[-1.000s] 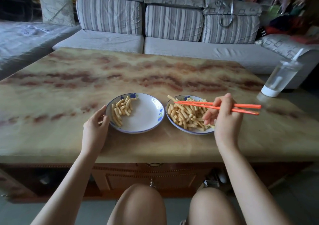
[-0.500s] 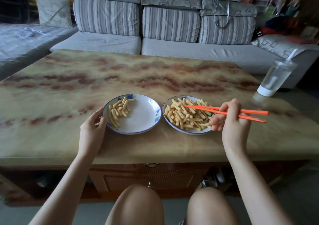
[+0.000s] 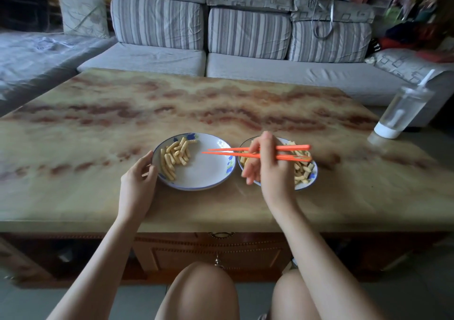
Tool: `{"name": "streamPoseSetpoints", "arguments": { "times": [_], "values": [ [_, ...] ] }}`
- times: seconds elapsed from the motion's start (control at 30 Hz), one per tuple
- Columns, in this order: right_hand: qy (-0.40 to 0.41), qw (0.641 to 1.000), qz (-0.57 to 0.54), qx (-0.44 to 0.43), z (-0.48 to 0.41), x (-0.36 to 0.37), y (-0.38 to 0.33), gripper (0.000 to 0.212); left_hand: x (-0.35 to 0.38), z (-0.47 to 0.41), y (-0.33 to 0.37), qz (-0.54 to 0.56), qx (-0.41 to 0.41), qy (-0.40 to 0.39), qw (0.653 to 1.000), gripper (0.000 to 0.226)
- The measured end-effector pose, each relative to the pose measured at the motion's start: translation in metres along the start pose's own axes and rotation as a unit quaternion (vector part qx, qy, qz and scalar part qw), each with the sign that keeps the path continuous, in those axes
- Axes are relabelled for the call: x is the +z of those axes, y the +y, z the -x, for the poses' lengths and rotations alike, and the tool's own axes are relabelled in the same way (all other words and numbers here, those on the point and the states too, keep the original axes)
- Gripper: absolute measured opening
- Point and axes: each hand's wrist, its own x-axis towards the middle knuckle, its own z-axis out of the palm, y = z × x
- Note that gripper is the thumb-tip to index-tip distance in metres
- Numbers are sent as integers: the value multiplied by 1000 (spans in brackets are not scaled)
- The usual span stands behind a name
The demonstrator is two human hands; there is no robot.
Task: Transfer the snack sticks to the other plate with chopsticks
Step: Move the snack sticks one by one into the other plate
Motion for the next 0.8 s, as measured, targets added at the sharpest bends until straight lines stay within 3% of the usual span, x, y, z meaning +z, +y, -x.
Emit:
{"name": "streamPoseSetpoints", "arguments": {
  "times": [0.13,0.37,0.8],
  "values": [
    [-49,999,15,12,2,24,11,41,0,0,0,1,-1,1,1000,39],
    [-65,997,13,31,0,39,19,40,-1,1,2,3,-3,3,1000,37],
    [14,998,7,53,3,21,19,46,-1,2,3,4,-7,-2,1000,37]
  ]
}}
